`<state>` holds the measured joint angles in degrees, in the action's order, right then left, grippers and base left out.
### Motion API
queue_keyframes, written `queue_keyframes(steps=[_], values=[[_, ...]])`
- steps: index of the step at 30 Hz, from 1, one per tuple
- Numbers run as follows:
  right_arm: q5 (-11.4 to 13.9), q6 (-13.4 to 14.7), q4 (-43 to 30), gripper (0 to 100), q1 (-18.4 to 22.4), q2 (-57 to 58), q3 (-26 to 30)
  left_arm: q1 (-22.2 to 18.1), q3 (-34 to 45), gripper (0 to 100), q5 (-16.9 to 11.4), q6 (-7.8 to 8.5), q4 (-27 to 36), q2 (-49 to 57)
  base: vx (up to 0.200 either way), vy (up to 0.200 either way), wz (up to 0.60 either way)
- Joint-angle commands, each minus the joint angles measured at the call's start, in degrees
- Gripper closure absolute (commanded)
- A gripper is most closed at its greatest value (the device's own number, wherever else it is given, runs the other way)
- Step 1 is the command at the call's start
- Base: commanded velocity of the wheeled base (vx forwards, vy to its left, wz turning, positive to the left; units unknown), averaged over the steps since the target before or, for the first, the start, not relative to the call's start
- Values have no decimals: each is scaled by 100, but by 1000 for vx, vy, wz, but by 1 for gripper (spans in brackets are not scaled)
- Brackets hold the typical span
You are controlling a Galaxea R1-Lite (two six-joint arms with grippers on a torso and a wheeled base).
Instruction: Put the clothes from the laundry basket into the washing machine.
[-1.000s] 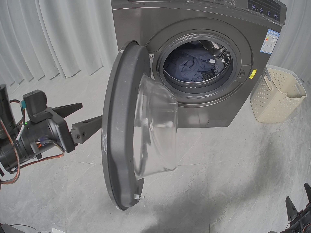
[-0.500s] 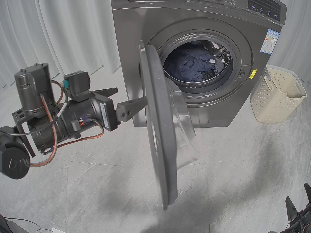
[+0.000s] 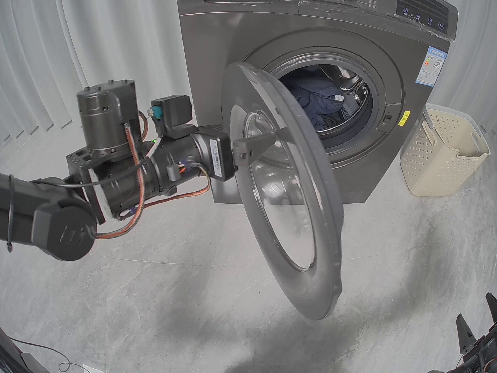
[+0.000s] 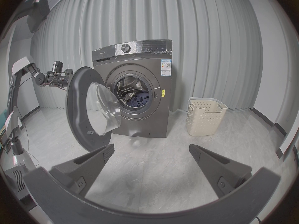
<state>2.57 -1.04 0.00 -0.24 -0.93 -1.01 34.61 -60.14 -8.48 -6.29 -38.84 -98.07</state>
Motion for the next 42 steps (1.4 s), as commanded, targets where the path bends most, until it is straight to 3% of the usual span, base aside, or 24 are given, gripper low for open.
queue_keyframes(steps=[1,7,14,18,24,27,31,33,35,39,42], values=[[-2,-2,0,0,-2,57,92,55,-376,0,22,-100,-1,-432,0,0,0],[-2,-2,0,0,-2,57,92,-7,-1211,0,84,-267,8,-1082,0,0,0],[6,-2,0,0,-2,57,92,-33,-2696,0,945,-610,61,-2014,0,0,0],[6,-2,0,0,-2,57,92,-33,-2986,0,1226,-821,113,-2075,0,0,0],[6,-2,0,0,-2,57,92,-16,-3004,0,1508,-891,113,-2005,0,0,0],[6,-2,0,0,-2,57,92,37,-2775,0,1516,-935,122,-1865,0,0,0],[6,-2,0,0,-2,57,92,134,-1861,0,1516,-935,316,-1153,0,0,0],[6,-2,0,0,-2,57,92,195,-1325,0,1490,-918,368,-696,0,0,0],[6,-2,0,0,-2,57,92,345,-218,0,1411,-865,430,236,0,0,0],[6,-2,0,0,-2,57,92,564,1215,0,1182,-637,693,1721,0,0,0],[6,-2,0,0,-2,57,92,547,2357,0,1077,-320,896,3022,0,0,0]])
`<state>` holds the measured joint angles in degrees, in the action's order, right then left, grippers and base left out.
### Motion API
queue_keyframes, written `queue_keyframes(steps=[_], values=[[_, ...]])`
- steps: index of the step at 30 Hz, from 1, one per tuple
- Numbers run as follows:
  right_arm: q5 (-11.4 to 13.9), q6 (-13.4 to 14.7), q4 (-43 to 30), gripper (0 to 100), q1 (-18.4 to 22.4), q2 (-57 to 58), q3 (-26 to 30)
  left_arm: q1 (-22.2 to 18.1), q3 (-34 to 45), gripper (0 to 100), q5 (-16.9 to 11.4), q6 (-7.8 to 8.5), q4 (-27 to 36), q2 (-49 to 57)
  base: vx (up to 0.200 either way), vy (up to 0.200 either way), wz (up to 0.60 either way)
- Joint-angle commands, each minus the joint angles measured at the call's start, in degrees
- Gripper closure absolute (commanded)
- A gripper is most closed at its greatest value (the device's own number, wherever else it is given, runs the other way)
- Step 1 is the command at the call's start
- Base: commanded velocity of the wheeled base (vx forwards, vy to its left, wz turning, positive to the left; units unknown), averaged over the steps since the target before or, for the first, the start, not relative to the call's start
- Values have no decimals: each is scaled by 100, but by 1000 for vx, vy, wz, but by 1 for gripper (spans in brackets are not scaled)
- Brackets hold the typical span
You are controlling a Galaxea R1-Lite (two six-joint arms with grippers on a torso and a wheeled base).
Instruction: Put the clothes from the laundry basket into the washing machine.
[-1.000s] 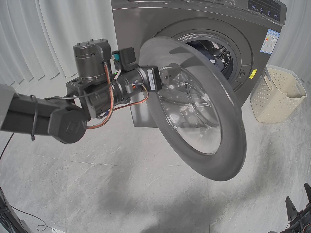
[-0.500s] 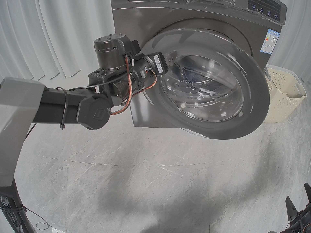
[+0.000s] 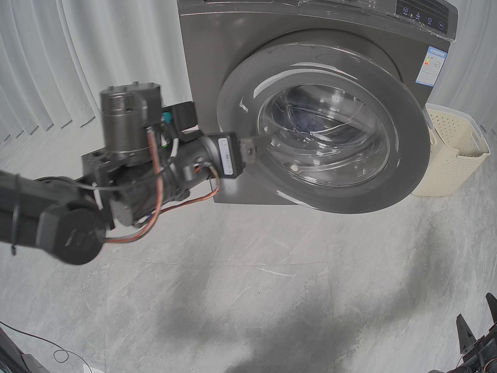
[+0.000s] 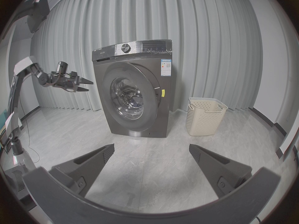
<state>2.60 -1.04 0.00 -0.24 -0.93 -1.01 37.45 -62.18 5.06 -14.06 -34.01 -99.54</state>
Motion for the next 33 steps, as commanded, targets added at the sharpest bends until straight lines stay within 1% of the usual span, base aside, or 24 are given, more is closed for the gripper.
queue_keyframes(steps=[1,2,3,4,6,8,9,10,11,12,13,15,19,20,21,24,25,27,28,29,30,31,32,33], values=[[4,-2,0,0,-2,57,92,228,2905,0,-286,527,439,3529,0,0,0],[-5,-2,0,0,-2,57,92,219,2949,0,-286,535,439,3582,0,0,0],[4,-2,0,0,-2,57,92,8,3573,0,-286,632,439,4170,0,0,0],[4,-2,0,0,-2,57,92,-89,3766,0,-286,676,448,4381,0,0,0],[4,-2,0,0,-2,57,92,-449,4496,0,-313,1010,439,5172,0,0,0],[4,-2,0,0,-2,57,92,-783,4997,0,-313,1274,466,5770,0,0,0],[4,-2,0,0,-2,57,92,-783,4997,0,-313,1274,466,5770,0,0,0],[-5,-2,0,0,-2,57,92,-1161,5419,0,-330,1432,518,6341,0,0,0],[4,-2,0,0,-2,57,92,-1161,5419,0,-330,1432,518,6341,0,0,0],[4,-2,0,0,-2,57,92,-1469,5753,0,-356,1546,685,6886,0,0,0],[4,-2,0,0,-2,57,92,-1513,5788,0,-356,1564,721,6965,0,0,0],[4,-2,0,0,-2,57,92,-1970,6087,0,-374,1678,1028,7668,0,0,0],[4,-2,0,0,-2,57,92,-2479,6201,0,-532,1678,1775,8741,0,0,0],[4,-2,0,0,-2,57,92,-2497,6201,0,-541,1678,1810,8776,0,0,0],[4,-2,0,0,-2,57,92,-2655,6201,0,-576,1687,2197,9119,0,0,0],[-5,-2,0,0,-2,57,92,-2901,6210,0,-515,1704,2742,9426,0,0,0],[4,-2,0,0,-2,57,92,-2910,6218,0,-480,1643,2856,9426,0,0,0],[4,-2,0,0,-2,57,92,-2972,6218,0,-146,1520,3111,9417,0,0,0],[4,-2,0,0,-2,57,92,-3024,6210,0,-66,1432,3164,9417,0,0,0],[-5,-2,0,0,-2,57,92,-3332,6210,0,21,1318,3199,9435,0,0,0],[4,-2,0,0,-2,57,92,-3675,6210,0,4,1318,3181,9514,0,0,0],[4,-2,0,0,-2,57,92,-3710,6210,0,4,1326,3181,9523,0,0,0],[4,-2,0,0,-2,49,92,-3947,6218,0,-84,1397,3173,9655,0,0,0],[4,-2,0,0,-2,57,92,-3842,6218,0,-198,1467,3217,9743,0,0,0]])
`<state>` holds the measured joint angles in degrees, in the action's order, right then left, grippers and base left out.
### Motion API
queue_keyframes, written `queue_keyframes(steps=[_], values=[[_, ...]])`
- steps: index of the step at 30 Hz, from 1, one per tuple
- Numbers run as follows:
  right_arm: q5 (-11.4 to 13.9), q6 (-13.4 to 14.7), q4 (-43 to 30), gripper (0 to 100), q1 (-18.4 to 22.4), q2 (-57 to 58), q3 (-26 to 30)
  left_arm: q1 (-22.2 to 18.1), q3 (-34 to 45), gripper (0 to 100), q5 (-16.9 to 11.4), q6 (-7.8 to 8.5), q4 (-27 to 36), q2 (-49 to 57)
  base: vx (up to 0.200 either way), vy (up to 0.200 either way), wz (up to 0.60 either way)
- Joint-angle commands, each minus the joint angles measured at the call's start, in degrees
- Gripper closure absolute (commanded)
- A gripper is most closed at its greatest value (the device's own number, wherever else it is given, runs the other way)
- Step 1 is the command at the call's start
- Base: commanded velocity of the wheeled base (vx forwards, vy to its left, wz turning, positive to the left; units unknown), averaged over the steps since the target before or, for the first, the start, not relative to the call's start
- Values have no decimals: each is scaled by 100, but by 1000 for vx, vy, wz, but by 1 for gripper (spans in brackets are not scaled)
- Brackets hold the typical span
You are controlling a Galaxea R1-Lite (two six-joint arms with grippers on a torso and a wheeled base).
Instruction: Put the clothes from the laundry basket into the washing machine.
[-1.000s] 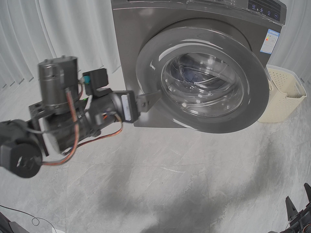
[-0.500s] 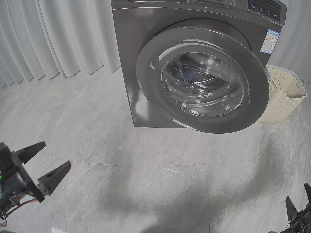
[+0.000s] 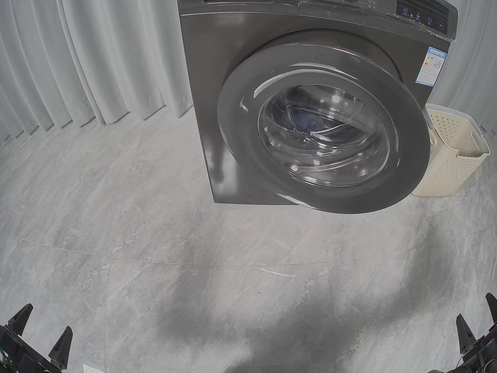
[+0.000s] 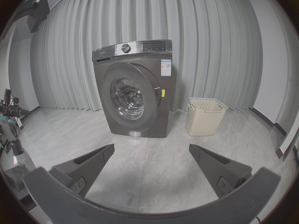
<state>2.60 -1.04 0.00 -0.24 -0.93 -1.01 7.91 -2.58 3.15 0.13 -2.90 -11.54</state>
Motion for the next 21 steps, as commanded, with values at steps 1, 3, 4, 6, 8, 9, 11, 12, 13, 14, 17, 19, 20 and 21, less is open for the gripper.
queue_keyframes(steps=[1,3,4,6,8,9,11,12,13,14,17,19,20,21], values=[[4,-2,0,0,-2,57,92,-800,258,0,-209,118,237,1067,0,0,0],[-5,-2,-9,0,-2,57,92,-756,250,0,-464,74,317,1154,0,0,0],[4,-11,-26,0,-2,49,84,-765,250,0,-446,66,308,1146,0,0,0],[-5,-2,0,0,24,40,92,-765,250,0,-446,83,317,1146,0,0,0],[-14,-2,0,0,24,40,92,-765,250,0,-429,92,317,1146,0,0,0],[-5,-11,-9,0,24,40,92,-765,250,0,-429,92,317,1146,0,0,0],[-5,-46,0,0,24,49,92,-765,250,0,-411,66,317,1146,0,-100,0],[4,-28,-9,0,16,49,92,-765,250,0,-376,74,317,1137,0,-200,0],[4,-28,9,0,16,49,92,-765,250,0,-367,74,308,1137,0,-200,0],[74,-19,97,0,16,75,-4,-765,250,0,-367,83,308,1137,0,-200,0],[347,200,457,0,-46,-22,-734,-765,250,0,-358,66,308,1137,0,-200,0],[681,446,396,0,-72,-452,-1252,-765,250,0,-367,83,308,1137,0,-200,0],[900,534,352,0,-37,-1059,-1428,-765,250,0,-367,101,308,1137,0,-200,0],[1076,605,413,0,-46,-1727,-1454,-765,250,0,-367,101,308,1137,0,-200,0]])
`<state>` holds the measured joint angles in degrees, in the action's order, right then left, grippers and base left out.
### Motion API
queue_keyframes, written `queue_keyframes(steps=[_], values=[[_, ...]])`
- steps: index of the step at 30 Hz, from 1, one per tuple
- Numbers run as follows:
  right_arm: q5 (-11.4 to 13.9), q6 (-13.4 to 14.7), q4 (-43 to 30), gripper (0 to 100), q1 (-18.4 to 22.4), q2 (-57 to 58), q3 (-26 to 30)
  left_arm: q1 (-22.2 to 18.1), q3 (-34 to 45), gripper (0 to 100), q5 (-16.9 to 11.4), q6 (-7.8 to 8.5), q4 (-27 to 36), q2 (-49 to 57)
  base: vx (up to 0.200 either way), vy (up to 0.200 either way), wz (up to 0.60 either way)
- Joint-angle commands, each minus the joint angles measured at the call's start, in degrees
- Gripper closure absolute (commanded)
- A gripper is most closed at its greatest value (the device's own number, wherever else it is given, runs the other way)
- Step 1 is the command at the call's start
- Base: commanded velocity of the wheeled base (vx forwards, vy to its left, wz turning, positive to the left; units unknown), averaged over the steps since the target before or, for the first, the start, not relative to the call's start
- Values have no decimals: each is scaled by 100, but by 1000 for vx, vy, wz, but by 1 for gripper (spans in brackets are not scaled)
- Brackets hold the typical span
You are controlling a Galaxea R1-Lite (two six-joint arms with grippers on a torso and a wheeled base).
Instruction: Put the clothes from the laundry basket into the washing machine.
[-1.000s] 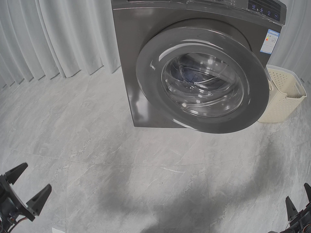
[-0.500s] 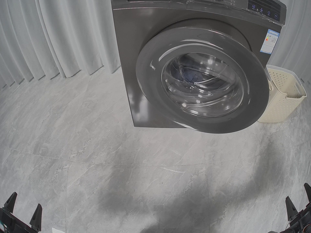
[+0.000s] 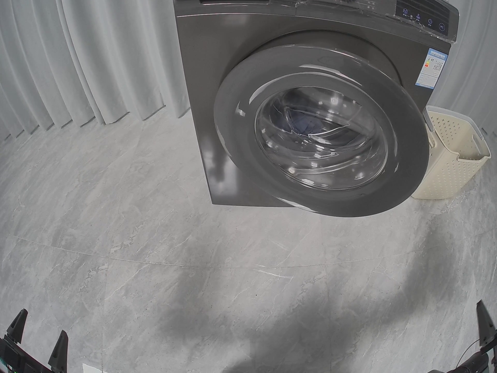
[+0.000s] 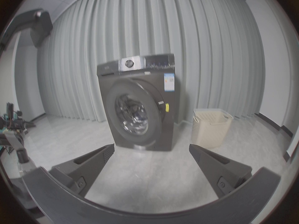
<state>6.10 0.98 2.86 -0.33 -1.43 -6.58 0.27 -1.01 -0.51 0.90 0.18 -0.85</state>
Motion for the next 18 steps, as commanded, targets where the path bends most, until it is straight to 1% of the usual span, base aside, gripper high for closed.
queue_keyframes(steps=[1,2,4,5,6,7,8,9,10,11,12,13,14,15,18], values=[[779,439,135,0,-55,-1914,-906,0,92,0,-2,24,-1,68,0,-200,0],[920,570,241,0,-125,-2644,-959,0,92,0,-2,24,-1,68,0,-200,0],[1078,737,672,0,-336,-3663,-1047,0,92,0,-2,15,-1,68,0,-200,0],[1087,773,1129,0,-600,-4296,-1064,0,92,0,-2,15,-1,68,0,-200,0],[1060,808,1673,0,-969,-4850,-1073,0,92,0,-2,6,-1,68,0,-200,0],[1052,817,1744,0,-1022,-4911,-1073,0,92,0,-2,15,-1,68,0,-200,0],[999,992,2403,0,-1488,-5500,-1073,0,92,0,-2,15,-1,68,0,-200,0],[858,1230,2860,0,-1813,-5922,-1091,0,92,0,-2,15,-1,68,0,-200,0],[841,1256,2913,0,-1848,-5975,-1091,0,92,0,-2,15,-1,68,0,-200,0],[463,1616,3396,0,-2261,-6572,-1196,0,92,0,-2,15,-1,77,0,-200,0],[269,1766,3581,0,-2472,-6853,-1284,0,92,0,-2,15,-1,77,0,-200,0],[173,1854,3660,0,-2604,-7020,-1354,8,92,0,-2,15,-1,68,0,-200,0],[23,2038,3844,0,-2867,-7398,-1539,0,92,0,-2,15,-1,77,0,0,0],[-3,2144,3932,0,-2999,-7601,-1653,0,92,0,-2,15,-1,68,0,0,0],[-3,2319,4090,0,-3122,-7961,-1943,0,92,0,-2,15,-1,77,0,0,0]])
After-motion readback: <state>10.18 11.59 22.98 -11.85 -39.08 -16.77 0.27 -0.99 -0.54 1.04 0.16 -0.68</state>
